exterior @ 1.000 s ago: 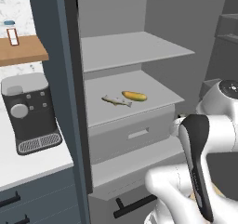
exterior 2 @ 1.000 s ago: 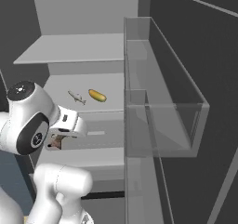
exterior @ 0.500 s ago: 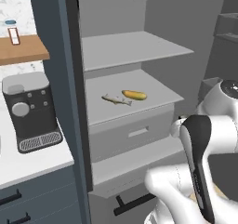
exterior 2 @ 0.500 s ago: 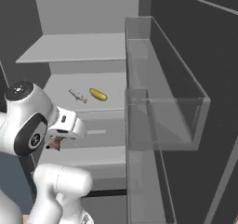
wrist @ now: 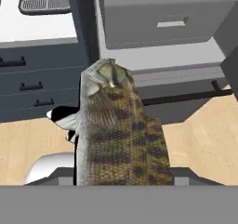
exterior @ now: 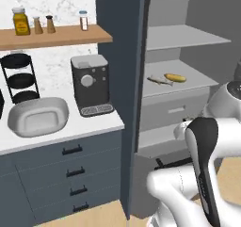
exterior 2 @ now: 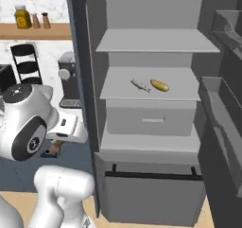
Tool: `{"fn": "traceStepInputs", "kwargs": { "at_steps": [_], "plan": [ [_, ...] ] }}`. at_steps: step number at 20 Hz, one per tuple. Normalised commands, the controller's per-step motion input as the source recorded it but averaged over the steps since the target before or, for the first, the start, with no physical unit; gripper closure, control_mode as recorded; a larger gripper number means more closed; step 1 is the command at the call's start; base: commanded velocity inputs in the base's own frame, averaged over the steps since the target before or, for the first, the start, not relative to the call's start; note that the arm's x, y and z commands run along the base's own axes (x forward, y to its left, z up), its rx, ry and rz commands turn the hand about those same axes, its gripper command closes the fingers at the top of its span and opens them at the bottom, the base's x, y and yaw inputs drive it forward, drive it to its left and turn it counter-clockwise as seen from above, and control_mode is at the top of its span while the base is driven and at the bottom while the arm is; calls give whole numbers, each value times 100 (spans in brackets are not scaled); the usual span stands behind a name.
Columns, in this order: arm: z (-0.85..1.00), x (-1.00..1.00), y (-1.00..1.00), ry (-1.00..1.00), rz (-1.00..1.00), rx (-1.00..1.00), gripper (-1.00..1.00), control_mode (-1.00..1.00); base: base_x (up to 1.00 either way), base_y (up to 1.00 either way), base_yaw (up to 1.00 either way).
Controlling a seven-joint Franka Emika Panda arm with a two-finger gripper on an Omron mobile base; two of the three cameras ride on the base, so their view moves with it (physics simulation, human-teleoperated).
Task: Place one cucumber and one fish in each tupperware on the nearby counter, to pack two identical lunches.
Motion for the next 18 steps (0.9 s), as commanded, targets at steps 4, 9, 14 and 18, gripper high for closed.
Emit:
{"fn": "traceStepInputs", "kwargs": {
  "at_steps": [4, 9, 14, 18],
  "plan": [
    [0, 0, 0, 0, 0, 0, 100, 100, -35, 100, 45],
    [0, 0, 0, 0, 0, 0, 100, 100, 0, 100, 51],
    [0, 0, 0, 0, 0, 0, 100, 100, 15, 100, 10],
    [0, 0, 0, 0, 0, 0, 100, 100, 44, 100, -4]
  ]
}}
